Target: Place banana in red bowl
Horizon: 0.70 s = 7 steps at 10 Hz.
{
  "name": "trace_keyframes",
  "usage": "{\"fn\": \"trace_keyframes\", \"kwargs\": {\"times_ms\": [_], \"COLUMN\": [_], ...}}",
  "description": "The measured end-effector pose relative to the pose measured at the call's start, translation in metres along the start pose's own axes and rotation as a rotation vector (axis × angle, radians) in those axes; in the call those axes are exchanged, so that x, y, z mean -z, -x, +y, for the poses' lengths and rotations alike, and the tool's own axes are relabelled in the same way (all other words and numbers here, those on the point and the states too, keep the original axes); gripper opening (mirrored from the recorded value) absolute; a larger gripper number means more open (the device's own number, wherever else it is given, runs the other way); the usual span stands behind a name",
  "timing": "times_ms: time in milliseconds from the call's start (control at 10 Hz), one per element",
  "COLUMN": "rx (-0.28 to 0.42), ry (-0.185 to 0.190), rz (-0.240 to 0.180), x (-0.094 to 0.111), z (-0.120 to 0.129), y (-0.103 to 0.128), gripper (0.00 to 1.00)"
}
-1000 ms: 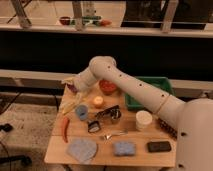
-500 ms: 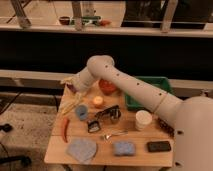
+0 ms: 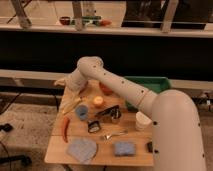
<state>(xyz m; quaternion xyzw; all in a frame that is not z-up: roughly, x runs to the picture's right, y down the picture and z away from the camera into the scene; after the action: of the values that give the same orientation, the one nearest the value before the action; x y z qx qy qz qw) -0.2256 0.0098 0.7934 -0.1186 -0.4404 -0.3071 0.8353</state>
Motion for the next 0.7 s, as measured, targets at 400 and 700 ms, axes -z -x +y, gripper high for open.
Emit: {"fn": "trace_keyframes", "kwargs": {"times_ms": [400, 700], "rx": [0.079, 0.162], "ry": [0.037, 0.098], "rz": [0.0, -0.002], "x": [-0.01, -0.02], "z": [0.011, 0.014], "y": [-0.013, -0.021], "gripper": [0.8, 0.8]}}
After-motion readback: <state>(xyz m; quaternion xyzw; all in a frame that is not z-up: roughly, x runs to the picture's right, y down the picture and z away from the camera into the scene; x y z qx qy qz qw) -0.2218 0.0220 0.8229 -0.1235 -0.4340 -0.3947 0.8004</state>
